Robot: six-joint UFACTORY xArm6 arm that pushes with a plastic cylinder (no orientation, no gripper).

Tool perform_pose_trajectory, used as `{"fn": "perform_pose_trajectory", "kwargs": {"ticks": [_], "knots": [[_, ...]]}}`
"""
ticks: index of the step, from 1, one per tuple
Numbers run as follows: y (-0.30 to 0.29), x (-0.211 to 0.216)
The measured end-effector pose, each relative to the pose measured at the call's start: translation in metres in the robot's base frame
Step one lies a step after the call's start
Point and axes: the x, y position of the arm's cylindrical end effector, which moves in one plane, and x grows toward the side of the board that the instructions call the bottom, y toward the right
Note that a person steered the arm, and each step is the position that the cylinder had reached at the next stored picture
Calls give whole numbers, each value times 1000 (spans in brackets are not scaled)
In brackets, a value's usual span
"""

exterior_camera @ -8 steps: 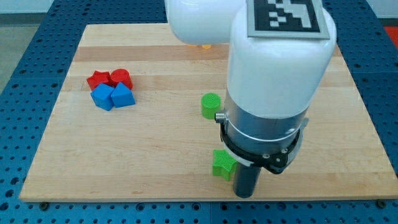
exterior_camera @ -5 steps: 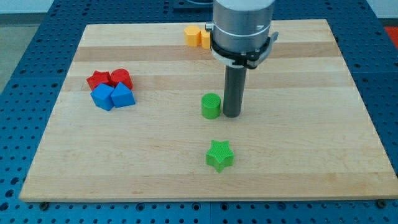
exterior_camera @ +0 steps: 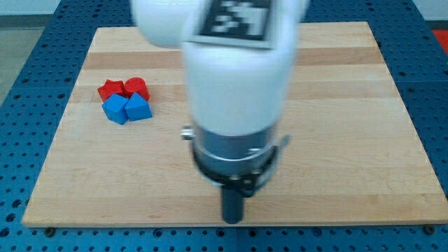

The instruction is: Place the green blocks in a vertical position below the yellow blocks

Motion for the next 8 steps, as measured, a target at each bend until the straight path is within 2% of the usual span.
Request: {"fn": "perform_pose_trajectory", "kwargs": {"ticks": [1,3,4,5,8], "knots": [[-3,0],[52,0],[52,-2],[47,-33],[42,-211]]}}
